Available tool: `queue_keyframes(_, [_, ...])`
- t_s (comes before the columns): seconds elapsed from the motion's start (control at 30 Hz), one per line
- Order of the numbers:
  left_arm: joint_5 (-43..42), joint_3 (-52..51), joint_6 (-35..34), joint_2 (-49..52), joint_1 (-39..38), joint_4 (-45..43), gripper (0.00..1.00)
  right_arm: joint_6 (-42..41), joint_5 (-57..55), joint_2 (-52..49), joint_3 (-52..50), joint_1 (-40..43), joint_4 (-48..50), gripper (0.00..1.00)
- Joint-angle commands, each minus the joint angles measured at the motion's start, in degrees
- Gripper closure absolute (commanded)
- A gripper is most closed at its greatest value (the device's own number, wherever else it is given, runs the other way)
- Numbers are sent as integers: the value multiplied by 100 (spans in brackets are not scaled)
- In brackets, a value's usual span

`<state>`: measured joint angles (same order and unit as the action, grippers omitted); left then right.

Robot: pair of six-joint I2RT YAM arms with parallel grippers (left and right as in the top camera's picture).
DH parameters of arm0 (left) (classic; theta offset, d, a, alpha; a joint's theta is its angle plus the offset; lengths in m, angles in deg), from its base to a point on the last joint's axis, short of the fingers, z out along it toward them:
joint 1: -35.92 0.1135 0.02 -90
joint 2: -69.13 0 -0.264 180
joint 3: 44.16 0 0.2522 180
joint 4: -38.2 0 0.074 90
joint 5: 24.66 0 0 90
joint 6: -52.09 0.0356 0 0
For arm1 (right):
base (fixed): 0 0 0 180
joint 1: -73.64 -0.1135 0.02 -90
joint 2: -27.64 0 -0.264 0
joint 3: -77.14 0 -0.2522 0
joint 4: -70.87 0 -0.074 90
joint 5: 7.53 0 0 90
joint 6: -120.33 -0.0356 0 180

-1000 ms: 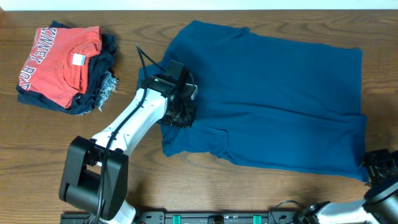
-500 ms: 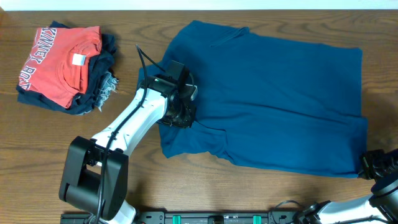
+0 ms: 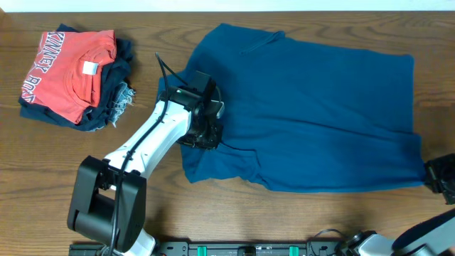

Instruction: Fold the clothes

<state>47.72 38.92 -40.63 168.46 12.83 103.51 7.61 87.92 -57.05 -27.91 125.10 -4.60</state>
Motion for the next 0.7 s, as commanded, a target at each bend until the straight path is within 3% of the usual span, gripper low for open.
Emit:
queue_keyframes(0.0, [57,308,59,-396,4,61,94,70,-7,155,74,-44,-9,99])
queue_keyframes(0.33, [828,337,85,-1064,2,37,94,-240,621,142,72,-166,396,99])
queue_keyframes(0.67, [1379,337,190,-1060,2,-885,94,-798,573,-170,70,-603,1069,99])
